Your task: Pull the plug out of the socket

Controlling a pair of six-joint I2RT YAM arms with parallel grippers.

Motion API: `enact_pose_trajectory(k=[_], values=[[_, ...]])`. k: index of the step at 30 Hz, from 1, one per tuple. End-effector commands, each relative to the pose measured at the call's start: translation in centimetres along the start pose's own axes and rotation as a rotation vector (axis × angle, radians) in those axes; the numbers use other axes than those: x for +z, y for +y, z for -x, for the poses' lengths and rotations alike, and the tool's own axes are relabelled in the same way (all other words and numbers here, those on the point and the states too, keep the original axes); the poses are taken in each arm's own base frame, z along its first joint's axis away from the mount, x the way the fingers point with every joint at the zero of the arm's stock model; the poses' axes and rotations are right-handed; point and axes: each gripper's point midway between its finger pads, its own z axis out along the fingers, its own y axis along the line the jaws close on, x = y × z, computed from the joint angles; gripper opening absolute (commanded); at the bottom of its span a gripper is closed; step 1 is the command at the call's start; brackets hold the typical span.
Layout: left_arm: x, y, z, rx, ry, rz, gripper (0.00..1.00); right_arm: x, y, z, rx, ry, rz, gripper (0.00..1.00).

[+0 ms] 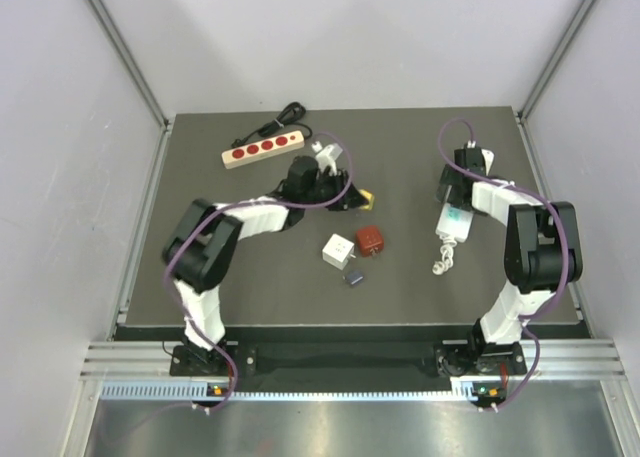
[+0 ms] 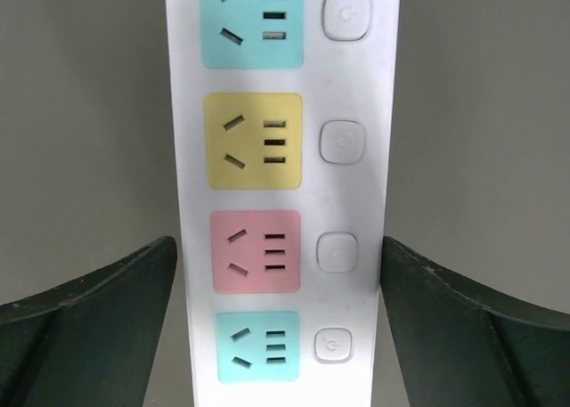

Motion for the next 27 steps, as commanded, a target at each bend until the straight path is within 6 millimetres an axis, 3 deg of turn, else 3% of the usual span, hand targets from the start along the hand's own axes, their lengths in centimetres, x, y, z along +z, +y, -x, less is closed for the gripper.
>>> enact_pose_trajectory(k=[1, 4, 7, 13, 19, 27], values=[[-5.1, -0.4, 1.5, 0.048, -0.118, 0.094, 0.00, -2.1, 1.1, 3.2, 0.030, -0.071, 0.066, 0.93], [-8.4, 0.6, 0.9, 0.034, -0.143, 0.203, 0.00, -2.6, 1.5, 3.5, 0.032, -0.082, 0.098, 0.96], [-11.1, 1.7, -1.2, 0.000, -0.096, 0.305, 0.00, -3.0, 2.0, 3.5, 0.031, -0.074, 0.134, 1.00], [-15.2, 1.7, -4.2, -0.105, -0.201, 0.307, 0.00, -3.9, 2.9, 4.0, 0.033, -0.089, 0.186, 1.00], [-16.6, 3.0, -6.5, -0.183, -0.238, 0.324, 0.00, -5.1, 3.5, 4.3, 0.042, -0.107, 0.243, 1.00], [-15.9, 4.3, -8.9, -0.221, -0.195, 0.287, 0.00, -5.5, 3.7, 4.4, 0.042, -0.114, 0.262, 1.00]])
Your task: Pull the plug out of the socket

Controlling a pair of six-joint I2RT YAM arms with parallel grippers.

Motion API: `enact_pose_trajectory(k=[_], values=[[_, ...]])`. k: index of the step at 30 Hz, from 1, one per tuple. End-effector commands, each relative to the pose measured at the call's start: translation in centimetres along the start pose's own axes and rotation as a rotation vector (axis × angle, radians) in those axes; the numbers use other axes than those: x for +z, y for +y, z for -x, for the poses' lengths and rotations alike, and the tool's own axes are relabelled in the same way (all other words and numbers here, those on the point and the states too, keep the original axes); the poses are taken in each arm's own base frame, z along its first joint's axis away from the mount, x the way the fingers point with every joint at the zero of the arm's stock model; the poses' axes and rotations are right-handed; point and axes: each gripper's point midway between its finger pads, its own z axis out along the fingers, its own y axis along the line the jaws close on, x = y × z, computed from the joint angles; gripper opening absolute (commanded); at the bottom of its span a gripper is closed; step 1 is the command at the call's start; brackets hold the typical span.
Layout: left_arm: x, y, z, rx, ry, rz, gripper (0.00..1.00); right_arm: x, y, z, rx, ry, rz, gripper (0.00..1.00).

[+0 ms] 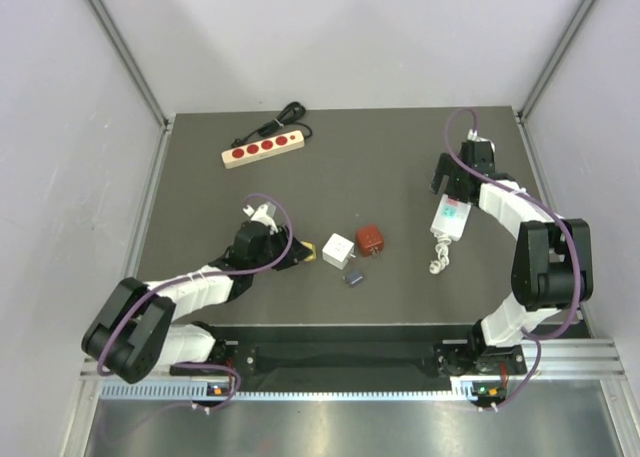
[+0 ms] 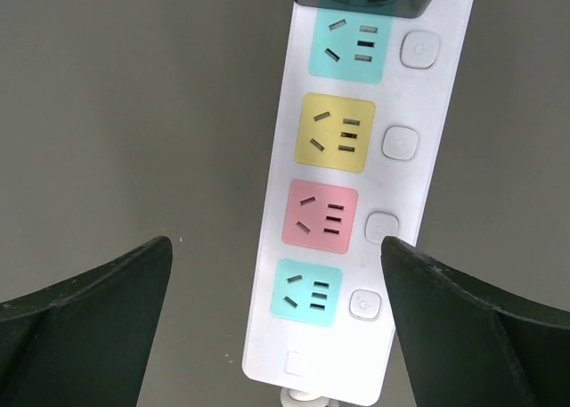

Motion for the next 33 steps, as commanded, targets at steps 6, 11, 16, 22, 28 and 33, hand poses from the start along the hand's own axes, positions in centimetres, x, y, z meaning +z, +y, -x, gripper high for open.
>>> enact_pose_trajectory(k=[6, 11, 16, 22, 28, 33], values=[[0.9, -1.1, 0.5, -0.009, -0.006, -0.101, 0.04, -0.9, 1.1, 2.1, 0.010, -0.059, 0.049, 1.00], [1.2, -1.0, 0.1, -0.017, 0.014, -0.103, 0.10, -1.2, 1.1, 2.4, 0.016, -0.076, 0.047, 1.00], [1.2, -1.0, 0.0, -0.022, 0.015, -0.105, 0.20, -1.1, 1.2, 2.2, 0.014, -0.067, 0.046, 1.00], [1.1, -0.9, -0.2, -0.019, 0.022, -0.110, 0.36, -1.3, 1.0, 2.4, 0.011, -0.075, 0.035, 1.00], [1.0, -1.1, -0.3, -0.016, 0.026, -0.117, 0.63, -1.2, 1.0, 2.5, 0.011, -0.078, 0.029, 1.00], [0.6, -1.1, 0.0, -0.009, -0.006, -0.121, 0.75, -1.0, 1.1, 2.6, 0.009, -0.071, 0.026, 1.00]])
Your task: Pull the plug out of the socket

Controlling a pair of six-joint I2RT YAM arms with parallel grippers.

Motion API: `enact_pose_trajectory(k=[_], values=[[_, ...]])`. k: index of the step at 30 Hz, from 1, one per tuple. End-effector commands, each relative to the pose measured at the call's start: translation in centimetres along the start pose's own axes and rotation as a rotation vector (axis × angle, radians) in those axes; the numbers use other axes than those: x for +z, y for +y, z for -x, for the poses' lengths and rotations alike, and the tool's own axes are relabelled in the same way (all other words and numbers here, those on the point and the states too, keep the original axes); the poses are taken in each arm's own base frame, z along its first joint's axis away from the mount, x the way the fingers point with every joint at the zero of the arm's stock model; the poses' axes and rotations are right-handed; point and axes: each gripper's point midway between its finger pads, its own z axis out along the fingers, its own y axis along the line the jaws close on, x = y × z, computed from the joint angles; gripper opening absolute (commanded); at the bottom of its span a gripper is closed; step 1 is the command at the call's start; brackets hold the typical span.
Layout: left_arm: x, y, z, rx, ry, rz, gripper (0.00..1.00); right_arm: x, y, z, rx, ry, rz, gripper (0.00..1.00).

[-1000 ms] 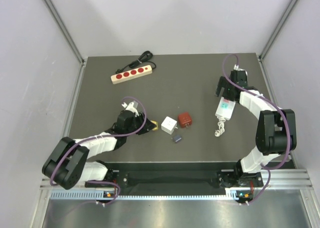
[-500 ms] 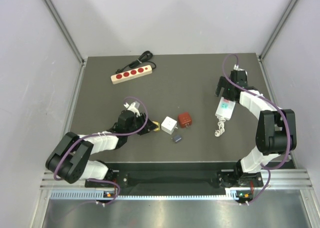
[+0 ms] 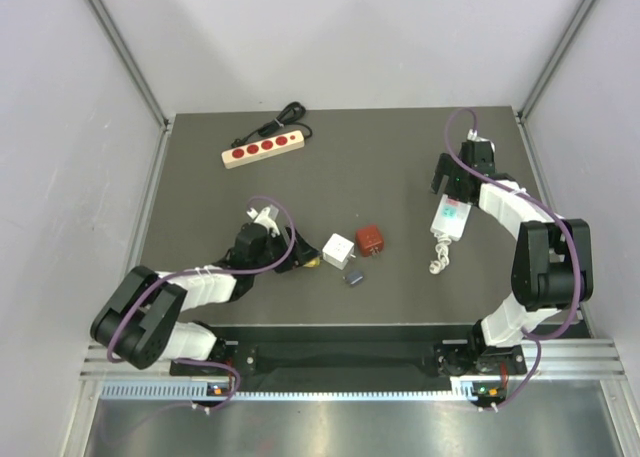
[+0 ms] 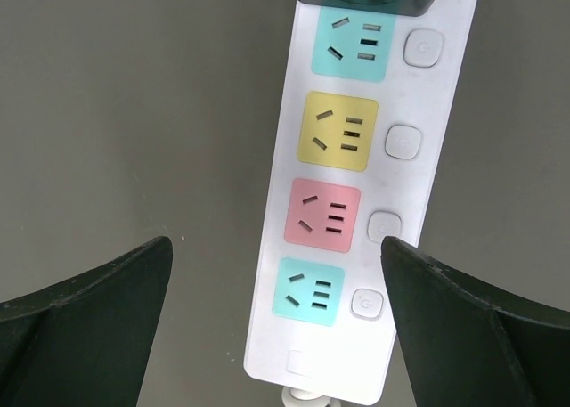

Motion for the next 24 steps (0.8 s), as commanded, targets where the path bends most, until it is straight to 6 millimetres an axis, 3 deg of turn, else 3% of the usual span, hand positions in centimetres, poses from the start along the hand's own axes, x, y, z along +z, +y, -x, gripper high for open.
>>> enact_pose_trajectory(k=[1, 7, 12, 16, 18, 21, 24], values=[[-0.8, -1.5, 1.5, 0.033, -0.077, -0.065, 0.77, -1.1, 0.9, 2.6, 0.008, -0.072, 0.017, 1.00], [-2.7, -2.6, 3.7, 0.078, -0.182, -0.039, 0.94, -1.3, 0.9, 2.9, 0.006, -0.069, 0.011, 1.00], [-4.4, -4.7, 5.6, 0.180, -0.247, -0.003, 0.94, -1.4, 0.5, 3.8, 0.004, -0.080, -0.028, 1.00], [-5.0, -7.8, 7.4, 0.231, -0.298, -0.041, 0.92, -1.8, -0.3, 4.2, 0.003, -0.072, -0.070, 1.00], [-4.5, -9.9, 7.7, 0.264, -0.305, -0.100, 0.90, -2.4, -0.7, 4.8, 0.010, -0.087, -0.095, 1.00], [-2.3, -13.6, 7.3, 0.344, -0.267, -0.189, 0.85, -3.0, -1.2, 5.4, 0.038, -0.103, -0.111, 1.00], [1.1, -17.5, 6.3, 0.436, -0.199, -0.266, 0.79, -3.4, -1.4, 6.2, 0.055, -0.128, -0.125, 1.00]])
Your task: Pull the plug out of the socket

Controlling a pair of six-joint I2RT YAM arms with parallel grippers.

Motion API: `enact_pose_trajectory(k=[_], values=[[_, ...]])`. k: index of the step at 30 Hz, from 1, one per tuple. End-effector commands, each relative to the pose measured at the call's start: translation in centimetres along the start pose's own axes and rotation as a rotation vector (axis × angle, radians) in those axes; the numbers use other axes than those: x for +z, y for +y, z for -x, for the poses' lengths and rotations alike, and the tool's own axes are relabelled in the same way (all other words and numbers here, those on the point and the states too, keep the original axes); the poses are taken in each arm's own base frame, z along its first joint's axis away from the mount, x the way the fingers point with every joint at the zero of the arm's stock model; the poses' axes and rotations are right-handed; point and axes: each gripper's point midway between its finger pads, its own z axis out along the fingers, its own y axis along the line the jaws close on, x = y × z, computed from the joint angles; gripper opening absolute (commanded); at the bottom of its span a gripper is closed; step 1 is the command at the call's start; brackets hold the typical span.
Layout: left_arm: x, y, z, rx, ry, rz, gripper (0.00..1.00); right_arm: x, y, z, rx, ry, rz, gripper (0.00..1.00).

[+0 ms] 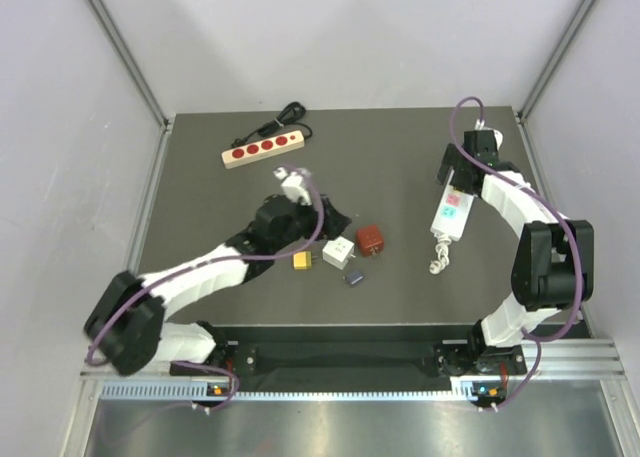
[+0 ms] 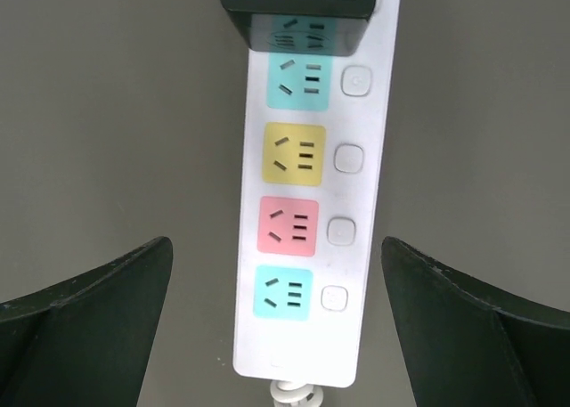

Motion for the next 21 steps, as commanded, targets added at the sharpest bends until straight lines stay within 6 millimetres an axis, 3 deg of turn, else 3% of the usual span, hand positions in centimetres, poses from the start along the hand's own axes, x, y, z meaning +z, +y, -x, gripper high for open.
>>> enact_pose_trajectory(k=[1, 3, 7, 9, 12, 15, 21], values=[[4.5, -5.4, 1.6, 0.129, -0.009, -0.165, 0.77, -1.6, -0.6, 3.4, 0.044, -0.086, -0.041, 1.00], [6.6, -7.7, 1.5, 0.175, 0.001, -0.238, 0.74, -1.7, -0.6, 4.5, 0.047, -0.096, -0.052, 1.00], [13.0, -11.3, 1.9, 0.238, 0.012, -0.350, 0.71, -1.2, -1.0, 5.7, 0.059, -0.092, -0.069, 1.00], [15.1, -12.2, 2.1, 0.250, 0.008, -0.386, 0.66, -1.5, -1.0, 6.9, 0.060, -0.118, -0.071, 1.00], [20.0, -14.0, 2.3, 0.270, -0.004, -0.465, 0.56, -1.6, -1.2, 8.6, 0.064, -0.153, -0.083, 1.00], [22.9, -14.9, 1.6, 0.285, -0.003, -0.522, 0.43, -1.2, -0.8, 10.0, 0.085, -0.178, -0.052, 1.00], [27.2, -15.1, -1.1, 0.283, 0.027, -0.588, 0.31, 0.1, -0.2, 12.4, 0.074, -0.179, -0.075, 1.00]])
